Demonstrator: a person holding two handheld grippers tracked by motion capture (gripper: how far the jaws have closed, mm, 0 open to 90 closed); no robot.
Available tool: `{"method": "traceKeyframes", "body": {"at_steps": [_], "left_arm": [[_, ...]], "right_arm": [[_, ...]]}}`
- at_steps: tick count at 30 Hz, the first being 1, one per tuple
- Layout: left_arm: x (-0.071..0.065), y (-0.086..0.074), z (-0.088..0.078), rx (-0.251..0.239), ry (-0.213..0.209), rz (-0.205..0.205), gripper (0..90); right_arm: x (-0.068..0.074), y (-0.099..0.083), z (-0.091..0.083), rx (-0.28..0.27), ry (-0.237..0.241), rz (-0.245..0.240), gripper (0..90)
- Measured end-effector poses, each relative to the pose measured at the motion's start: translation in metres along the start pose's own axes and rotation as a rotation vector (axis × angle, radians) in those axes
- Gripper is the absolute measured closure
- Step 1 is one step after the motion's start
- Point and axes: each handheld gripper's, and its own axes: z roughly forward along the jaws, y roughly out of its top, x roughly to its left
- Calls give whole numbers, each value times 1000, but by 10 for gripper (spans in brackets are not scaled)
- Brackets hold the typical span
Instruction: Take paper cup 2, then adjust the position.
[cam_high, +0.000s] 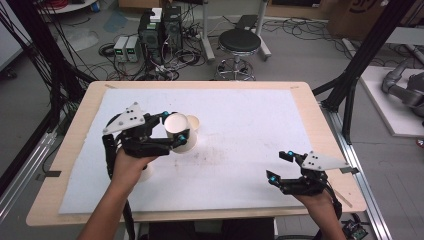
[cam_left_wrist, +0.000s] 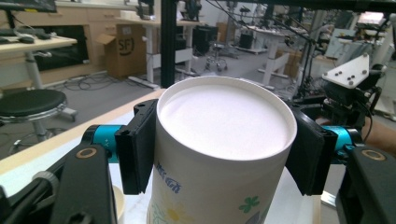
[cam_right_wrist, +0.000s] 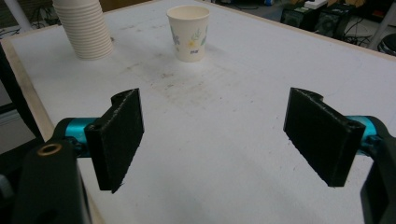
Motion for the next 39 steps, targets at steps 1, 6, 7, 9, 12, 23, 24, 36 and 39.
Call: {"method": "traceKeyframes", "body": {"at_steps": [1, 6, 7, 9, 12, 23, 24, 36, 39], "left_arm": [[-1, -2, 3, 3, -4, -3, 342], [-2, -11, 17, 14, -27, -13, 341], [-2, -13, 20, 15, -32, -17, 341], [-2, -16, 24, 19, -39, -23, 342], [-3, -19, 29, 26, -51, -25, 341], [-14, -29, 44, 56, -114, -8, 343], [-15, -30, 46, 60, -119, -6, 343], [-30, -40, 69, 101, -194, 17, 344], [-32, -41, 73, 108, -203, 19, 345]], "right_arm": [[0, -1, 0, 3, 2, 2, 206], [0, -2, -2, 2, 5, 3, 206], [0, -2, -2, 2, 3, 5, 205], [-1, -3, -3, 4, 1, 7, 206], [0, -3, -4, 3, 5, 8, 206], [5, 2, -1, -17, 65, -13, 206], [6, 2, -1, -25, 74, -13, 205], [13, 12, 16, -45, 174, -24, 206], [15, 17, 19, -59, 181, -40, 206]]}}
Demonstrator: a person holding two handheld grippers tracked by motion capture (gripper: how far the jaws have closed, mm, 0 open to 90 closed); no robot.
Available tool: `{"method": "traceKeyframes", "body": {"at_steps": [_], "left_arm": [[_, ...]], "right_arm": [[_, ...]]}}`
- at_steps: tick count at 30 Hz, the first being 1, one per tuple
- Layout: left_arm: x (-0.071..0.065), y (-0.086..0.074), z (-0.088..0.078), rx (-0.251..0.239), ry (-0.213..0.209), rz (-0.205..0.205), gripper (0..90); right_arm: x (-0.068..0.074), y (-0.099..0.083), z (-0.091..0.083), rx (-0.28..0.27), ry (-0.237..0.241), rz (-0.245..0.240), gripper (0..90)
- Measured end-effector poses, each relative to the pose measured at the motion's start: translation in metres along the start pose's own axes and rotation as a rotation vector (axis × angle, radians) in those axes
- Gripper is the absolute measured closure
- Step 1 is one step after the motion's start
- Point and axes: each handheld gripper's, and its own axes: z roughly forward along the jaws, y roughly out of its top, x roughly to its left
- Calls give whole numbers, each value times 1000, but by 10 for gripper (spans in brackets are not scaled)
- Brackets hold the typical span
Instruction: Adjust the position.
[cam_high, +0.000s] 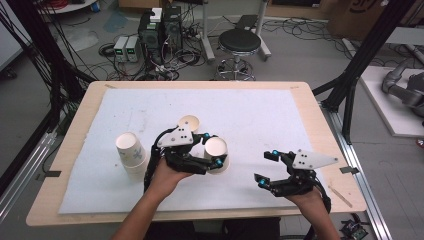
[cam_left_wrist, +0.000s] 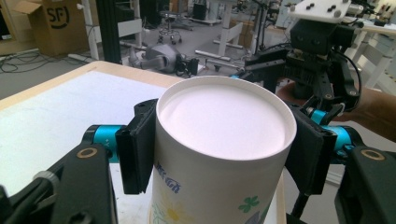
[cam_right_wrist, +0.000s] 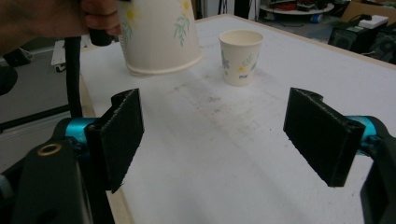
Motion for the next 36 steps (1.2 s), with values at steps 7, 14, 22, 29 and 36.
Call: {"method": "traceKeyframes", "body": {"at_steps": [7, 14, 22, 29, 36], "left_arm": [[-6, -1, 13, 18, -36, 12, 345], [-11, -3, 21, 28, -63, 14, 346], [-18, -5, 30, 33, -116, 28, 346], [-21, -7, 36, 41, -142, 20, 346], [-23, -8, 40, 37, -167, 17, 347]], "right_arm": [[3, 6, 10, 18, 58, -23, 205], [6, 4, 13, 5, 87, -32, 206], [10, 4, 16, -13, 91, -42, 206], [12, 4, 20, -20, 109, -39, 206], [14, 3, 25, -9, 137, -42, 206]]}}
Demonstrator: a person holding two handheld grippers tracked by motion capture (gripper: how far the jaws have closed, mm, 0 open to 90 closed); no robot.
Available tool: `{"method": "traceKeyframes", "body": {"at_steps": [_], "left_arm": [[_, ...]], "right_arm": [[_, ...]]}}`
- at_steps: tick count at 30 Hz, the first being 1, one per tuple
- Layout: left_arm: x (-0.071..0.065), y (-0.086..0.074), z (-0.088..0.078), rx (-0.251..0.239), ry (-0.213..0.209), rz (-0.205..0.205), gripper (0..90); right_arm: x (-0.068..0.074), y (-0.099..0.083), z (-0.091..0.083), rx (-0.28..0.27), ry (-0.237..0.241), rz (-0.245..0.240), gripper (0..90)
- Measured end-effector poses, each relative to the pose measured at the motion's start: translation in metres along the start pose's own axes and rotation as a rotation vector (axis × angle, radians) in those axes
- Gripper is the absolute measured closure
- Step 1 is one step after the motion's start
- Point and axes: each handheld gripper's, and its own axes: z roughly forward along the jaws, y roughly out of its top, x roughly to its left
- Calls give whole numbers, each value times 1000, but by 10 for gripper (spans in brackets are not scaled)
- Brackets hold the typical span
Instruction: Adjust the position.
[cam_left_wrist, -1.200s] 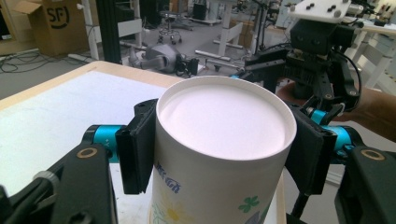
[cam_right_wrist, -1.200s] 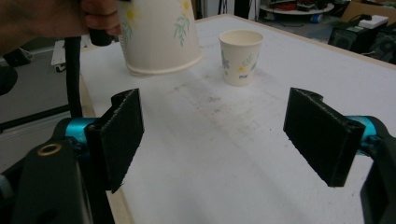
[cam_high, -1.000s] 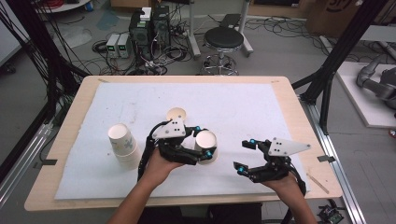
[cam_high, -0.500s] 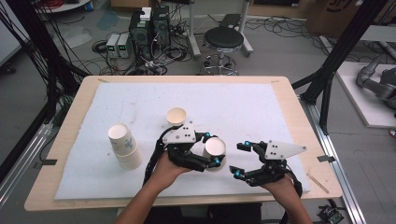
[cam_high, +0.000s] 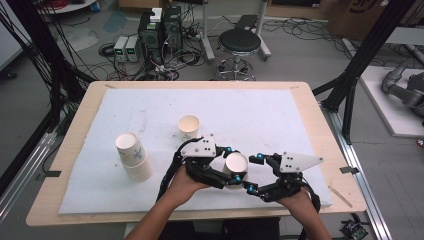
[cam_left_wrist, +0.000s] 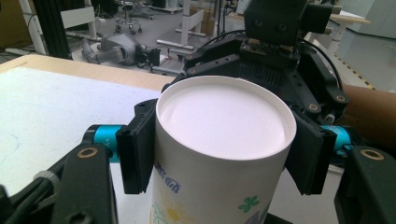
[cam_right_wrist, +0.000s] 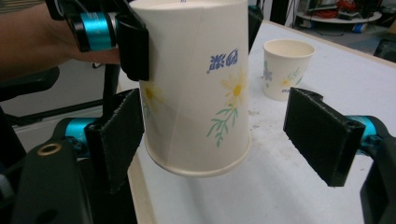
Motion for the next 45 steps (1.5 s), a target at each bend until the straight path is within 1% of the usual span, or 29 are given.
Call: {"method": "traceKeyframes", "body": {"at_steps": [5, 8, 12, 14, 15, 17, 22, 25, 26, 28, 29, 30, 31, 33, 34, 37, 39, 43, 45], "left_arm": [[0, 0, 2, -7, -15, -2, 347], [-1, 0, 3, -13, -27, -6, 347], [-1, -1, 4, -30, -43, -9, 347], [-1, -2, 5, -42, -53, -17, 347], [-1, -2, 5, -48, -57, -20, 348], [-1, -2, 5, -49, -61, -22, 348], [0, -3, 3, -53, -65, -18, 351], [0, -2, 1, -56, -61, -9, 350], [-1, -2, 1, -55, -57, -2, 349], [-3, -1, 1, -56, -34, 26, 330], [-3, -1, 0, -51, -20, 19, 266], [-3, 0, 0, -43, -5, 11, 183], [-4, 2, -2, -38, 9, 10, 131], [-3, 3, -5, -38, -2, 13, 126], [-3, 3, -7, -30, -7, 10, 126], [-1, 3, -10, 21, -13, 16, 126], [0, 3, -13, 47, -19, 17, 126], [1, 2, -16, 95, -25, 27, 128], [0, 2, -18, 108, -28, 28, 129]], "right_arm": [[1, -3, 6, 17, 25, 5, 206], [1, -4, 9, 21, 32, 8, 208], [1, -5, 12, 12, 55, 17, 212], [1, -5, 13, 11, 62, 15, 213], [1, -5, 14, 5, 70, 18, 218], [1, -7, 15, -3, 94, 27, 266], [2, -8, 16, -16, 100, 16, 306], [2, -7, 15, -18, 98, 1, 339], [2, -7, 15, -19, 95, -5, 345], [2, -7, 15, -14, 98, -9, 355], [2, -7, 15, -9, 97, -7, 358], [2, -7, 14, -4, 96, -6, 360], [1, -7, 14, 4, 92, -6, 363], [0, -6, 12, 20, 81, -12, 362], [0, -6, 11, 25, 81, -4, 362], [-2, -3, 8, 44, 72, -10, 362], [-1, -1, 8, 65, 66, -29, 362], [0, 3, 12, 111, 77, -61, 362], [0, 5, 13, 134, 86, -66, 362]]}}
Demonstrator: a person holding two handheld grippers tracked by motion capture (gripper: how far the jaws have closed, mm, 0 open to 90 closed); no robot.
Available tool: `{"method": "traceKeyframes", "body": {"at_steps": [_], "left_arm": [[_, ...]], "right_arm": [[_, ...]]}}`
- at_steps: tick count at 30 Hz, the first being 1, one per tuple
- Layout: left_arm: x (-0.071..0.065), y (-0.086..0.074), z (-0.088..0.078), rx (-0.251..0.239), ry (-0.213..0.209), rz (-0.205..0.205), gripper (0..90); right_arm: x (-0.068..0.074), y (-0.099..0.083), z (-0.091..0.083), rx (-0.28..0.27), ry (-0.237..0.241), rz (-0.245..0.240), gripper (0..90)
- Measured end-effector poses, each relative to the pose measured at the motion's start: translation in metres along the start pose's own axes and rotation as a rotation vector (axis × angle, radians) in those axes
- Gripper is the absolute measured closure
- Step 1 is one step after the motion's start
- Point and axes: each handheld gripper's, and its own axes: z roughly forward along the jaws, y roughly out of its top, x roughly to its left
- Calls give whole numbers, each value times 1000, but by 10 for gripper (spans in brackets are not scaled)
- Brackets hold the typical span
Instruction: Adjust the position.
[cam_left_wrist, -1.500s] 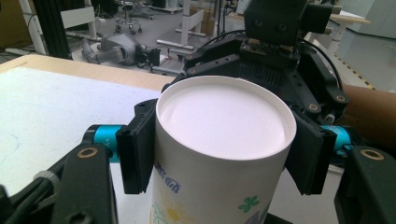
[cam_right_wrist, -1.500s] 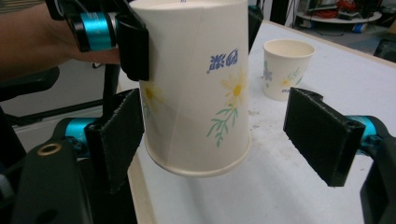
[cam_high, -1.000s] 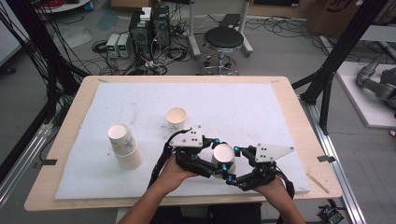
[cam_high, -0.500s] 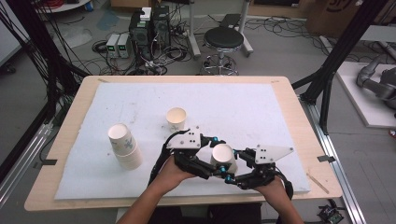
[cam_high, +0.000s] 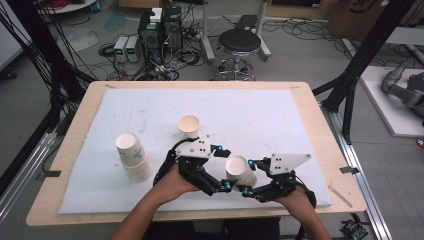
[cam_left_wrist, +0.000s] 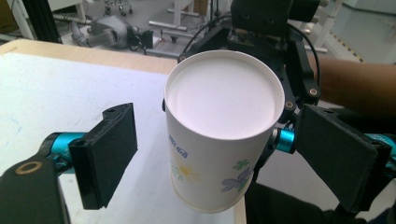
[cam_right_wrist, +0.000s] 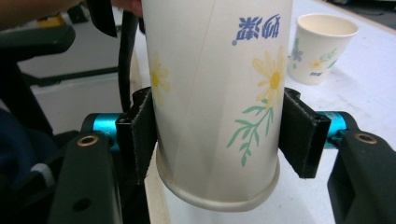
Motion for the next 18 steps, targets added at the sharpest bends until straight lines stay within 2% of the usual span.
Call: {"method": "traceKeyframes", "body": {"at_steps": [5, 10, 18], "left_arm": [[0, 0, -3, 24, 8, 8, 130], [1, -1, -5, 58, 7, 15, 130], [1, 0, -3, 101, -7, 31, 132]], "right_arm": [[-1, 8, 5, 74, 13, -31, 362], [-1, 17, 7, 162, 10, -83, 362], [-2, 27, 11, 239, 23, -121, 362]]}}
